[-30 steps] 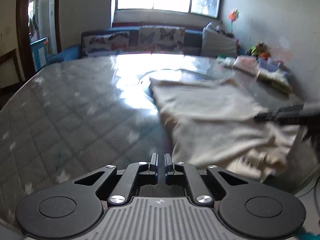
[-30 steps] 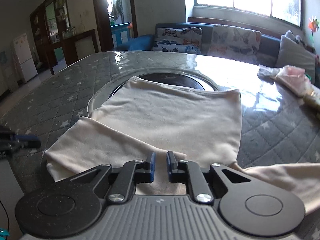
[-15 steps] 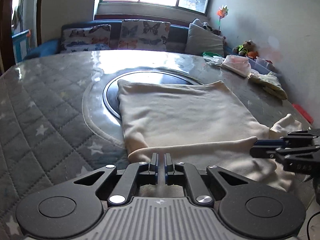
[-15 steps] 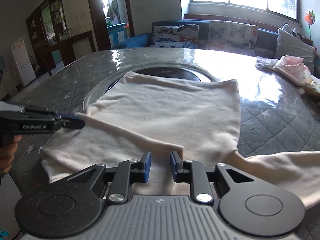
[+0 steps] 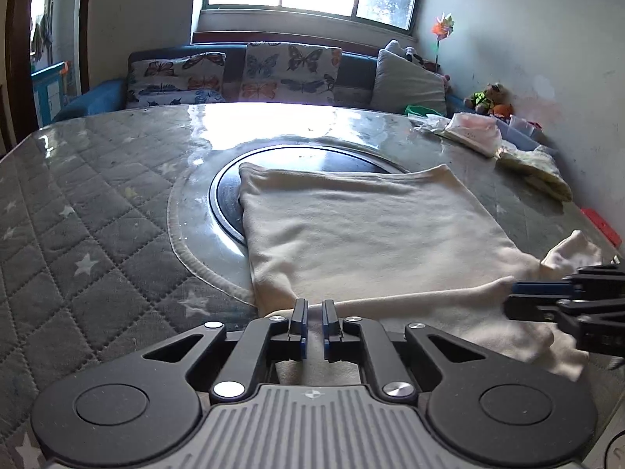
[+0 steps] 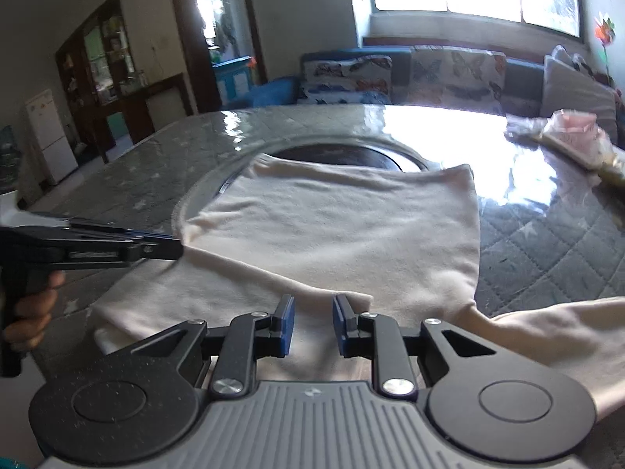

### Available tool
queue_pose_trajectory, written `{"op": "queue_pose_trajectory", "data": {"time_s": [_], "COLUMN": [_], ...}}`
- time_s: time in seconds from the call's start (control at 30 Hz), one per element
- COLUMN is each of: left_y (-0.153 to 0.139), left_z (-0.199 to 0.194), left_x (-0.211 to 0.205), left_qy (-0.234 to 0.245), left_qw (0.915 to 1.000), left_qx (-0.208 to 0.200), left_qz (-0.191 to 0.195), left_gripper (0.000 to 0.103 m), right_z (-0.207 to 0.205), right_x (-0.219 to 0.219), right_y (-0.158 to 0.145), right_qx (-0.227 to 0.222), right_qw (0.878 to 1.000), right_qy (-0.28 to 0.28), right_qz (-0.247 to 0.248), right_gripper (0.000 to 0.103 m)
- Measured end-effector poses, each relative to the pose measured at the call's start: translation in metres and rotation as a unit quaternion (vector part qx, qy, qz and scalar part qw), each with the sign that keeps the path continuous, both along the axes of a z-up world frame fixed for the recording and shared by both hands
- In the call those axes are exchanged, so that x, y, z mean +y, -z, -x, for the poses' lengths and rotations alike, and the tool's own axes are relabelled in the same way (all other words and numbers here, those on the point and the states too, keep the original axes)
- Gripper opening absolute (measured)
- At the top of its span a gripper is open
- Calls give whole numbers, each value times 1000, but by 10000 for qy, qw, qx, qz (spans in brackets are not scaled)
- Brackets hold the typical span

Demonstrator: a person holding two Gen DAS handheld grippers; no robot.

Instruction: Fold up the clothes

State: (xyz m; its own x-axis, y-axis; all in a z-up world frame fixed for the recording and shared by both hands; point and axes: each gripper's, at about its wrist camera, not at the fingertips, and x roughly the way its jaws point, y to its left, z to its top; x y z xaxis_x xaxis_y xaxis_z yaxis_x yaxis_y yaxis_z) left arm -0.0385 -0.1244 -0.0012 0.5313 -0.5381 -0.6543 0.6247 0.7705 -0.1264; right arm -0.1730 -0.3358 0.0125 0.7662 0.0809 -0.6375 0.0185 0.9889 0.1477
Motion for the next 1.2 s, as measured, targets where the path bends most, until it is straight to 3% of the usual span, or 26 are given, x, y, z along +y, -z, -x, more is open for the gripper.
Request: {"op": "queue_pose_trajectory", "data": {"time_s": [0.23,0.3,0.53,0.8,1.2], "left_y": [-11,-16,-27,-28,-27], "left_z": [14,20,42,71,94], "left_x": [-11,-14,-37,-71,-104], "left_qy": [75,150,590,1140,1508], "left_qw": [9999,9996,9979,9931,9882], "left_qx": [-140,-220,-248,-238,-262], "left_qz": [-2,4,119,92,-27], "left_gripper": [28,33,43,51,58], "right_z": [18,27,67,99,106], "right_x": [-3,-9,-57,-147,-217], "right_y": [7,3,-11,0,20], "right_qx": [145,53,-168,-21,-86], "right_qw": [9999,9999,9946,9650,9286], "right_qy": [23,133,1027,2609,3706], "right_qz": [27,-76,36,276,-176], "right_gripper": [23,31,34,35,35]}}
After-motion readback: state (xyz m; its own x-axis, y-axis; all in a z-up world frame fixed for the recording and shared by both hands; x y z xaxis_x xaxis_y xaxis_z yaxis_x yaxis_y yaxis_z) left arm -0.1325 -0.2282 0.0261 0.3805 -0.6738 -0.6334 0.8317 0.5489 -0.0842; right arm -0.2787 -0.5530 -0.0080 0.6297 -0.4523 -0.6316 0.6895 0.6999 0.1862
